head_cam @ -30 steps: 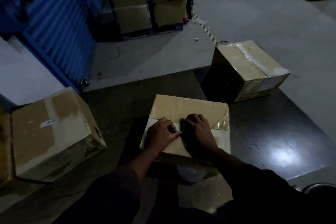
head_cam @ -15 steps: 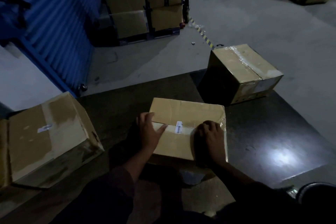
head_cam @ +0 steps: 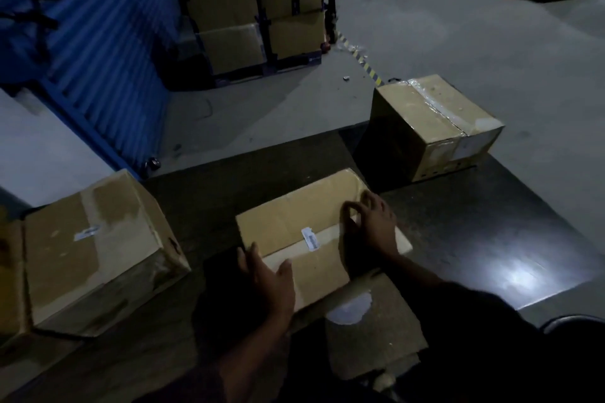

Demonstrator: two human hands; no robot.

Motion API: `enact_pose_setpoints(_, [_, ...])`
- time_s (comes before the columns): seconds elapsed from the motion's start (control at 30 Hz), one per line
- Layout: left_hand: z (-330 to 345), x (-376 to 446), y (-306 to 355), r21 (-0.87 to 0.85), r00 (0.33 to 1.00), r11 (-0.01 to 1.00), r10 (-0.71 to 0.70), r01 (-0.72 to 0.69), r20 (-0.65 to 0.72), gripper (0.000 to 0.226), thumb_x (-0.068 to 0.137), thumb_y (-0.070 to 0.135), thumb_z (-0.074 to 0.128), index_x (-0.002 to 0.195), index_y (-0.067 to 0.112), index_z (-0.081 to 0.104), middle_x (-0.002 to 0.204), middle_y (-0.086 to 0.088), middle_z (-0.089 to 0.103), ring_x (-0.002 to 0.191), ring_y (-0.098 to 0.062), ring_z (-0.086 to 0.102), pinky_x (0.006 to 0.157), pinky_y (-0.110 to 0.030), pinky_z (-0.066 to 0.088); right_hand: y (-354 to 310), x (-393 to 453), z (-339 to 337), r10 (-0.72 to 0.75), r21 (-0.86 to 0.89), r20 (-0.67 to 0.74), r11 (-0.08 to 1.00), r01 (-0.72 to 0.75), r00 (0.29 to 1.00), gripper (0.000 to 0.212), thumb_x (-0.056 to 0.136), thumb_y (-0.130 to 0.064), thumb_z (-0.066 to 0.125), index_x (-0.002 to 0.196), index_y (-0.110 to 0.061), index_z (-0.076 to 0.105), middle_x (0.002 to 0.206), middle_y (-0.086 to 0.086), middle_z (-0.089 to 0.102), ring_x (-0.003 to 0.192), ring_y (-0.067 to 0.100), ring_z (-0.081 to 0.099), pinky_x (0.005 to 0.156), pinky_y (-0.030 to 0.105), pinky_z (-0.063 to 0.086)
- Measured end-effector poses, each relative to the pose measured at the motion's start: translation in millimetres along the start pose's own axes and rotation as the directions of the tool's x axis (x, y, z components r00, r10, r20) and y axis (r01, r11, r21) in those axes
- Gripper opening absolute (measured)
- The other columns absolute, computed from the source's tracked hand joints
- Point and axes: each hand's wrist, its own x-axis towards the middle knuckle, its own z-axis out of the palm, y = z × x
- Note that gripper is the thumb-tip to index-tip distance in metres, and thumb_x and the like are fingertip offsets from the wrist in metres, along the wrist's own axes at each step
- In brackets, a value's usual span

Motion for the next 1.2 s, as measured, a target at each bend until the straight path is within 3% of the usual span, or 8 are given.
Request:
enact_pose_setpoints(0.17, [-1, -44, 2, 0.051, 0.996, 0.998, -0.030, 0.025, 0.085, 0.089, 0.082, 0.010, 0.077, 0.154, 0.018, 0.027, 0.166, -0.007, -0.001, 0.152, -0.027, 0.007, 0.122, -0.048, 0.015, 1, 43, -8, -0.216, -0.099, 0.228, 0.965, 0.244, 0.949, 0.042, 0.095, -0.025, 0.055, 0.136, -0.032, 0.052, 0.161, 0.006, 0.018, 0.149, 0.026, 0.007, 0.119, 0.047, 0.004])
enact_pose_setpoints(0.27, [-7, -42, 5, 0.026, 0.998, 0.999, 0.026, -0.027, 0.057, 0.093, 0.080, 0.011, 0.079, 0.155, 0.021, 0.025, 0.166, -0.005, -0.001, 0.152, -0.026, 0.006, 0.122, -0.049, 0.017, -3, 17, 4, -0.249, -0.024, 0.108, 0.967, 0.253, 0.962, 0.032, 0.090, -0.030, 0.060, 0.122, -0.029, 0.064, 0.147, 0.006, 0.044, 0.139, 0.027, 0.034, 0.115, 0.042, 0.024])
enact_pose_setpoints(0.33, [-5, -23, 6, 0.082, 0.995, 0.992, 0.090, -0.094, 0.046, 0.095, 0.079, 0.016, 0.080, 0.155, 0.025, 0.025, 0.167, -0.001, 0.000, 0.152, -0.028, 0.008, 0.120, -0.055, 0.021, -13, -13, 18, -0.273, -0.021, 0.035, 0.962, 0.273, 0.961, 0.028, 0.086, -0.045, 0.053, 0.108, -0.035, 0.068, 0.127, -0.004, 0.059, 0.121, 0.020, 0.049, 0.097, 0.035, 0.038])
enact_pose_setpoints(0.4, [-1, -2, 11, 0.165, 0.984, 0.972, 0.158, -0.170, 0.082, 0.088, 0.078, 0.022, 0.081, 0.151, 0.024, 0.032, 0.166, -0.002, 0.008, 0.151, -0.029, 0.012, 0.118, -0.057, 0.025, -27, -33, 28, -0.263, -0.068, -0.017, 0.963, 0.261, 0.965, 0.024, 0.089, -0.052, 0.051, 0.098, -0.036, 0.067, 0.112, -0.013, 0.061, 0.107, 0.014, 0.051, 0.079, 0.028, 0.033])
enact_pose_setpoints(0.53, [8, 34, 14, 0.293, 0.861, 0.839, 0.338, -0.459, 0.381, 0.063, 0.087, 0.038, 0.071, 0.143, 0.021, 0.046, 0.160, -0.004, 0.027, 0.148, -0.023, 0.021, 0.119, -0.041, 0.021, -42, -41, 29, -0.244, -0.073, 0.011, 0.967, 0.244, 0.970, 0.026, 0.094, -0.054, 0.045, 0.111, -0.042, 0.061, 0.111, -0.015, 0.051, 0.105, 0.013, 0.040, 0.080, 0.029, 0.023])
enact_pose_setpoints(0.6, [7, 43, 10, 0.325, 0.800, 0.755, 0.420, -0.570, 0.428, 0.057, 0.089, 0.041, 0.067, 0.139, 0.020, 0.051, 0.155, -0.002, 0.038, 0.144, -0.021, 0.029, 0.115, -0.037, 0.022, -42, -39, 27, -0.269, -0.074, 0.061, 0.959, 0.273, 0.961, 0.030, 0.094, -0.052, 0.043, 0.120, -0.044, 0.056, 0.115, -0.010, 0.047, 0.108, 0.016, 0.036, 0.084, 0.032, 0.024])
enact_pose_setpoints(0.93, [7, 40, 0, 0.319, 0.785, 0.724, 0.507, -0.612, 0.356, 0.049, 0.090, 0.044, 0.064, 0.133, 0.022, 0.058, 0.147, 0.003, 0.048, 0.138, -0.015, 0.037, 0.111, -0.033, 0.030, -44, -39, 24, -0.282, -0.124, 0.085, 0.949, 0.291, 0.956, 0.044, 0.089, -0.058, 0.030, 0.123, -0.042, 0.054, 0.120, -0.005, 0.047, 0.113, 0.019, 0.036, 0.087, 0.034, 0.024])
enact_pose_setpoints(1.2, [11, 45, -5, 0.301, 0.765, 0.706, 0.557, -0.641, 0.324, 0.050, 0.087, 0.052, 0.055, 0.124, 0.020, 0.064, 0.140, 0.000, 0.054, 0.131, -0.020, 0.046, 0.107, -0.041, 0.040, -47, -44, 23, -0.295, -0.098, -0.010, 0.951, 0.292, 0.956, 0.030, 0.092, -0.054, 0.045, 0.109, -0.038, 0.063, 0.112, -0.007, 0.053, 0.105, 0.018, 0.043, 0.082, 0.031, 0.023])
